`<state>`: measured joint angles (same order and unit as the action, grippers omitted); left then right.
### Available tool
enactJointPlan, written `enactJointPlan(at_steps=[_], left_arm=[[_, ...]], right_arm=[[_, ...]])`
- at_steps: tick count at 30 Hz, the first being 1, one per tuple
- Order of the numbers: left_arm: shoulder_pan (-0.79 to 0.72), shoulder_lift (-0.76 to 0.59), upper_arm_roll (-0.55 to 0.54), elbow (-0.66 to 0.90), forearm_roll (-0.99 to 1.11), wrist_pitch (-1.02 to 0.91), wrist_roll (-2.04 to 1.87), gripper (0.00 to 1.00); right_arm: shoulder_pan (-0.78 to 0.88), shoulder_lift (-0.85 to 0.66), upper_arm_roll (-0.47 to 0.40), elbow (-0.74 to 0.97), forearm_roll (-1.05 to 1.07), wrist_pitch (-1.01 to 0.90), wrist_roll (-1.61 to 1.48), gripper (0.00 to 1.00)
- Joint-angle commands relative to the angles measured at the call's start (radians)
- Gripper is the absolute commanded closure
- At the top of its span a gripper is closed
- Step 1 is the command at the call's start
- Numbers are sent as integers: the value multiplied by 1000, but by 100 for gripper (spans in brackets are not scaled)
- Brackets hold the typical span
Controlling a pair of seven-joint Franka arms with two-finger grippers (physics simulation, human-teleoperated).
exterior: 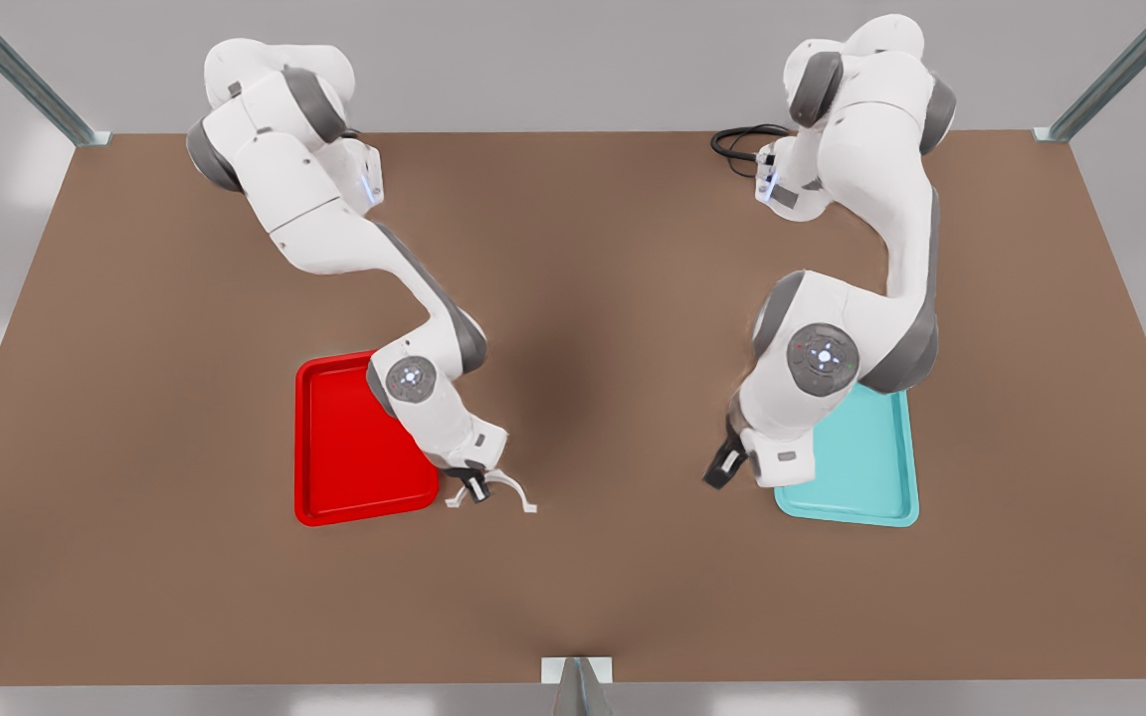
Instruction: Take the drainage pipe clamp from the left arm, pass it to the right arm, and place it in the plate on the right side
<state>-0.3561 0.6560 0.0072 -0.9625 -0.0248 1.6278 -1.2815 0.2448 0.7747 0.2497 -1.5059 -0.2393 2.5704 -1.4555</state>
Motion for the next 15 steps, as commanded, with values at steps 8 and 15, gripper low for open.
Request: enactJointPlan(at_steps=[8,15], left_arm=[[132,-349,-96,-366,52,-327,1131,0],[117,-279,-104,-298,95,-336,1177,0]], right_arm=[[-252,-259,0,-415,-2,-15,-100,79],[-286,-256,0,-467,-2,-21,-97,0]])
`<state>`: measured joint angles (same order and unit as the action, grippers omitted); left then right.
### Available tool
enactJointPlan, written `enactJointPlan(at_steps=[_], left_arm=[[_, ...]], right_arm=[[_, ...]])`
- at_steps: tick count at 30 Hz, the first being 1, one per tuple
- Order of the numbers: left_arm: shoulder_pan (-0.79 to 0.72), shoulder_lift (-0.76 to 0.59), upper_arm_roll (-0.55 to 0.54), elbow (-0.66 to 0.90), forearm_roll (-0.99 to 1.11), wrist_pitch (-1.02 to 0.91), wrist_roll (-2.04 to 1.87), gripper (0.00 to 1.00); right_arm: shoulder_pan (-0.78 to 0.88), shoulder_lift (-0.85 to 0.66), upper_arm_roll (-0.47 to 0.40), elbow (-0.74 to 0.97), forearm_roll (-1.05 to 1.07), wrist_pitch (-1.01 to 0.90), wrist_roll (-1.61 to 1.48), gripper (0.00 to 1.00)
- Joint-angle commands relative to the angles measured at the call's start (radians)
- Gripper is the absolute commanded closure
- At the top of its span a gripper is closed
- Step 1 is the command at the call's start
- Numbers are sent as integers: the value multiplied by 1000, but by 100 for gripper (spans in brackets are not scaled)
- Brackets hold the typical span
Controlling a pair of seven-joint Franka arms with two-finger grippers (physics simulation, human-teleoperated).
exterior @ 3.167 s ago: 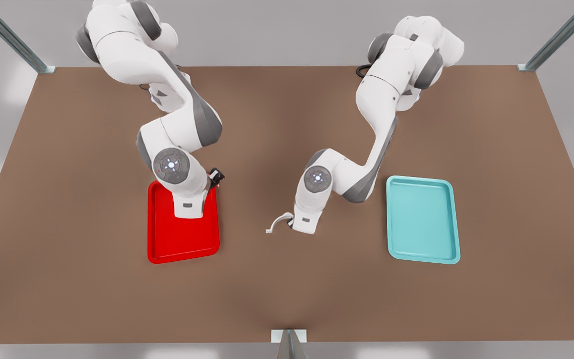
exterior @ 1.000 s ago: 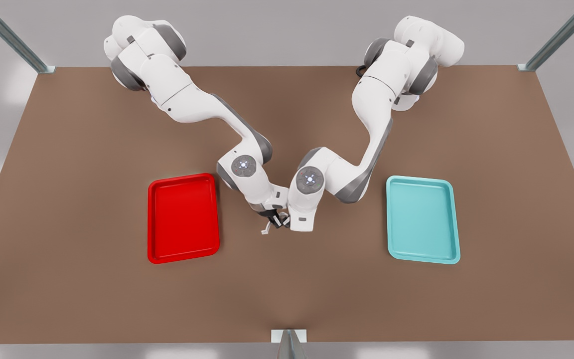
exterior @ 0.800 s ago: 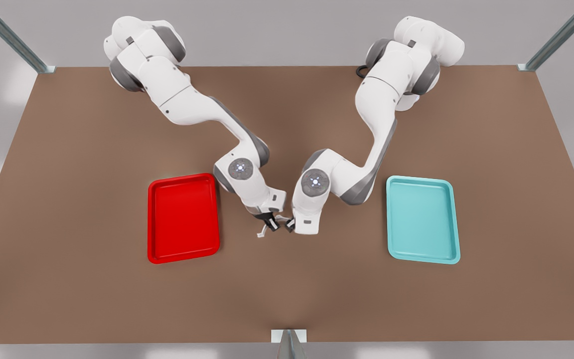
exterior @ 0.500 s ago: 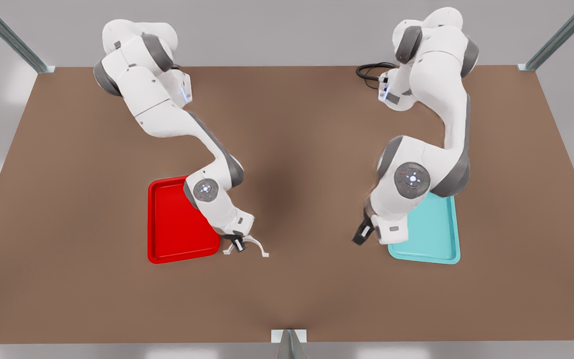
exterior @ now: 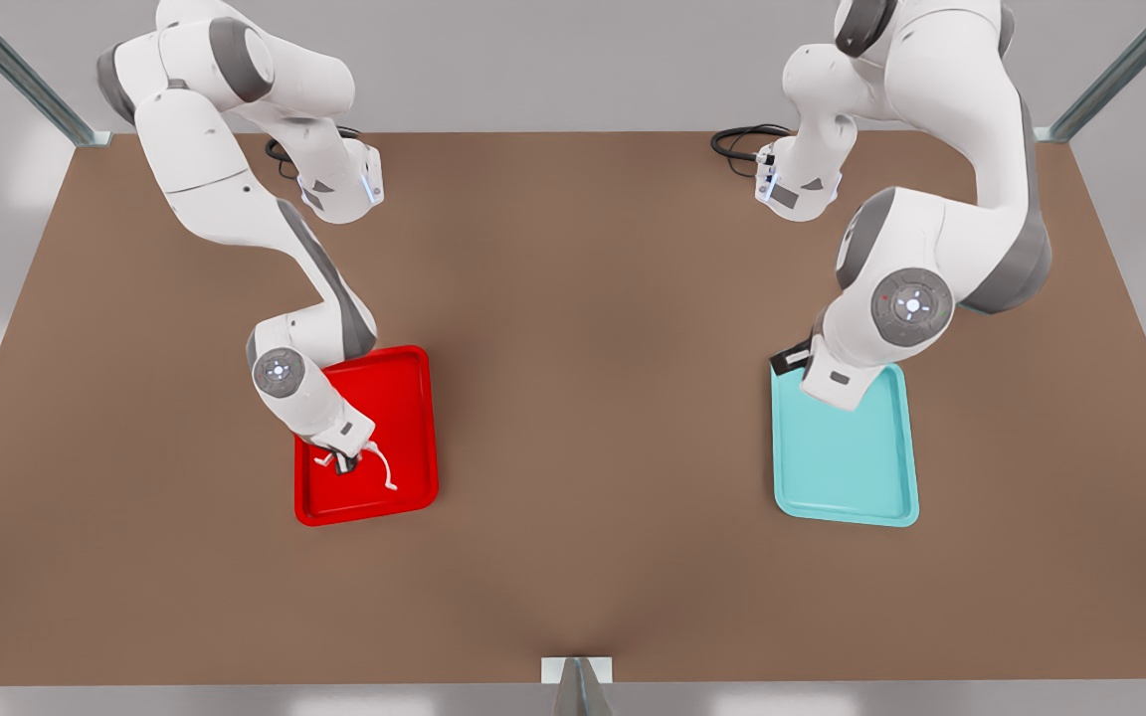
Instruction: Take the drainage pipe clamp from the left arm, pass it to the right arm, and place it in the plate on the right side
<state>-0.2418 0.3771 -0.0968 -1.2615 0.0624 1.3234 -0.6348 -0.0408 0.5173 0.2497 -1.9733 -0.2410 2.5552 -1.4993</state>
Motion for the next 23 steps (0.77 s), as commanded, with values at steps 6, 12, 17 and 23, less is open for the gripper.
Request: enactJointPlan(at_steps=[6,12,17,23], left_arm=[[6,6,0,1,10,-26,531,0],[7,5,2,1,8,-30,531,0],[10,2,3,2,5,-30,531,0],[6,0,3,2,10,-30,529,0]], right_arm=[[-10,-2,0,4,0,-6,-55,0],[12,-86,6,332,186,-651,533,0],[19,-100,-12,814,55,-1438,1651,0],[-65,-390,-43,576,183,-1319,1711,0]])
